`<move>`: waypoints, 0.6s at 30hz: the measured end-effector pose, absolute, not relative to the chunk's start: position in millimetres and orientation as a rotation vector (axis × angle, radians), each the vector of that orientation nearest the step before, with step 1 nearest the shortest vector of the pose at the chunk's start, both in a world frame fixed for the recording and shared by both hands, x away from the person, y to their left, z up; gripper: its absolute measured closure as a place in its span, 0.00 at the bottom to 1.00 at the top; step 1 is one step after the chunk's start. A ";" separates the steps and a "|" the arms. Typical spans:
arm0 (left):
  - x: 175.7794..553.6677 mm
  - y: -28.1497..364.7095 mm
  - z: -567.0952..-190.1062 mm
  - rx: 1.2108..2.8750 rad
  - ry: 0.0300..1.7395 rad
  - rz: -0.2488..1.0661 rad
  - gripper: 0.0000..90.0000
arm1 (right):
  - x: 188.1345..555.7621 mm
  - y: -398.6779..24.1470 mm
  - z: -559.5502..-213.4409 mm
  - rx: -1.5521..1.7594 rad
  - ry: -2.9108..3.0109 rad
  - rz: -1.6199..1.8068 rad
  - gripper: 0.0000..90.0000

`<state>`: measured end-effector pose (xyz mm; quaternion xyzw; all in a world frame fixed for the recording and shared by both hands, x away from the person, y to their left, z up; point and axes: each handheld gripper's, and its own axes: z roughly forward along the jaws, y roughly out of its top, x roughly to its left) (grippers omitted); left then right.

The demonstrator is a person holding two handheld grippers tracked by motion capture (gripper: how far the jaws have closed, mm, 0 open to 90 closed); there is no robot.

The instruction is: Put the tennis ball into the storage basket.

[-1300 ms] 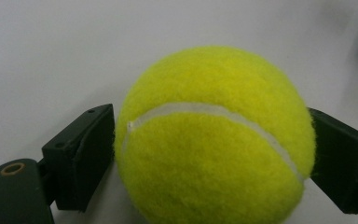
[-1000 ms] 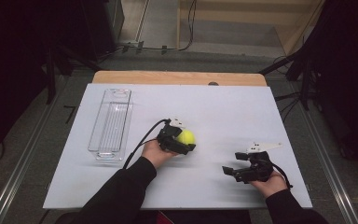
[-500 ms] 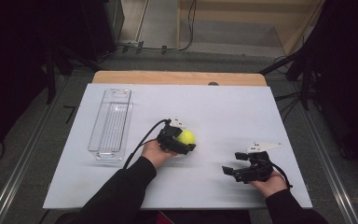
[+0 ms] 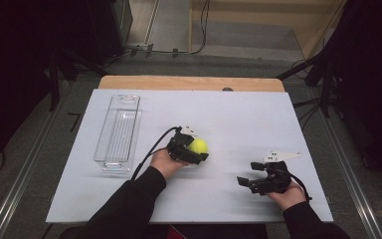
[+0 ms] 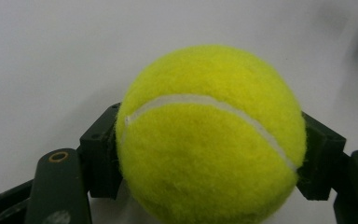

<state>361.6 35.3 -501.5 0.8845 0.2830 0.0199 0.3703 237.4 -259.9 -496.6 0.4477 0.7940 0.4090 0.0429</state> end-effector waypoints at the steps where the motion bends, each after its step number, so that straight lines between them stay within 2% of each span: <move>1: 361.6 35.6 -500.3 2.266 0.725 0.050 0.30 | 237.4 -259.9 -496.6 1.370 2.428 1.251 0.14; 18: 359.3 38.3 -475.6 2.302 0.712 0.020 0.30 | 237.0 -259.7 -496.2 1.361 2.425 1.253 0.14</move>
